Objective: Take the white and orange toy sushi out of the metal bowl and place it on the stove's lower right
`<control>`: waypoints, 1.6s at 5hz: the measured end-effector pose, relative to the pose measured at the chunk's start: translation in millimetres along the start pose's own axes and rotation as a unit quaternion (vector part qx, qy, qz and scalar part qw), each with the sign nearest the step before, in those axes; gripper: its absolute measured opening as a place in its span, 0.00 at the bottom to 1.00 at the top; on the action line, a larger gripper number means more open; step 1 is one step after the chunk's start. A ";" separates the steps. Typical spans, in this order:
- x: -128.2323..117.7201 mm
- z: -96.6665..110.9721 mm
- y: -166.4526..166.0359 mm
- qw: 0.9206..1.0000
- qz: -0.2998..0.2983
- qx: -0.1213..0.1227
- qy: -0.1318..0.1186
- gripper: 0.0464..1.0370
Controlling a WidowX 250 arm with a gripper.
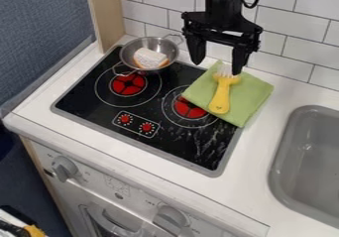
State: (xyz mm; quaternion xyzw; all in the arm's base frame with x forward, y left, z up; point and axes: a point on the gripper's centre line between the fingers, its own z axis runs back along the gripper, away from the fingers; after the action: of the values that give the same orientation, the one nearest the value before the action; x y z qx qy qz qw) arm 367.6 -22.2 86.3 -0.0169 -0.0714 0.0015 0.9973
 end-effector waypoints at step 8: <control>3.3 -49.5 126.2 0.892 0.434 0.115 0.053 0.96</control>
State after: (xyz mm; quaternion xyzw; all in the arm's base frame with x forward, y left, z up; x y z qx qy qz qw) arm 377.8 102.3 33.5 0.0682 -0.0037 0.4418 0.8945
